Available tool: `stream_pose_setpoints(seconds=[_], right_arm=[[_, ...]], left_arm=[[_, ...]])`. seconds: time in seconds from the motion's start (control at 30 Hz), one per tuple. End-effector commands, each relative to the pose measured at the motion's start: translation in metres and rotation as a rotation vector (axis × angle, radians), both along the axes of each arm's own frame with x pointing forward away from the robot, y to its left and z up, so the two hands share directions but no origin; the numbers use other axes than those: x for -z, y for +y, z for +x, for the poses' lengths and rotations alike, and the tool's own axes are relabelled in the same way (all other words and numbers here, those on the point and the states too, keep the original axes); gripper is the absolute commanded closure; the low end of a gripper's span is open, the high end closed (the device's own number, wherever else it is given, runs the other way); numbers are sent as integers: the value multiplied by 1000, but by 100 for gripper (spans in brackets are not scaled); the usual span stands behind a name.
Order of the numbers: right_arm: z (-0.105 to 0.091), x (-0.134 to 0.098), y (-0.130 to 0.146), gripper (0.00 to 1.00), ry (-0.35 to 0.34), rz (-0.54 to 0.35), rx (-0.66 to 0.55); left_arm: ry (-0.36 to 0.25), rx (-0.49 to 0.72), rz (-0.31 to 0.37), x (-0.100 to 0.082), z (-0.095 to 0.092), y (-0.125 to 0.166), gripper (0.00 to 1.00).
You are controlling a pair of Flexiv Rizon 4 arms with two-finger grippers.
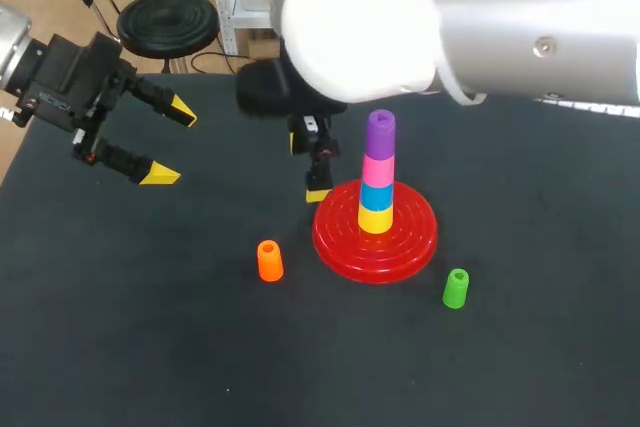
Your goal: Pick up and stack the cylinders on the red base in this order: pink,purple,orange,green
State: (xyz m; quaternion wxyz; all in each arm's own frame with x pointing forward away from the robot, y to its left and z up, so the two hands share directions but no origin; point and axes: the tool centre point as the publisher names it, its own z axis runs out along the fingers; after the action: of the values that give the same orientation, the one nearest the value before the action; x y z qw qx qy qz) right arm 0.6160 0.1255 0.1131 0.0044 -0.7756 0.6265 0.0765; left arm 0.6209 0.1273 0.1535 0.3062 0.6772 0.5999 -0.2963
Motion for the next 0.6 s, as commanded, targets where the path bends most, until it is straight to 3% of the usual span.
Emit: stream_pose_setpoints(seconds=[0.03, 0.6], right_arm=[[4, 11, 5, 0, 13, 1, -4], [-2, 53, 23, 0, 70, -7, -51]], left_arm=[[-4, -1, -3, 1, -1, 1, 0], [-4, -1, -3, 1, -1, 1, 0]])
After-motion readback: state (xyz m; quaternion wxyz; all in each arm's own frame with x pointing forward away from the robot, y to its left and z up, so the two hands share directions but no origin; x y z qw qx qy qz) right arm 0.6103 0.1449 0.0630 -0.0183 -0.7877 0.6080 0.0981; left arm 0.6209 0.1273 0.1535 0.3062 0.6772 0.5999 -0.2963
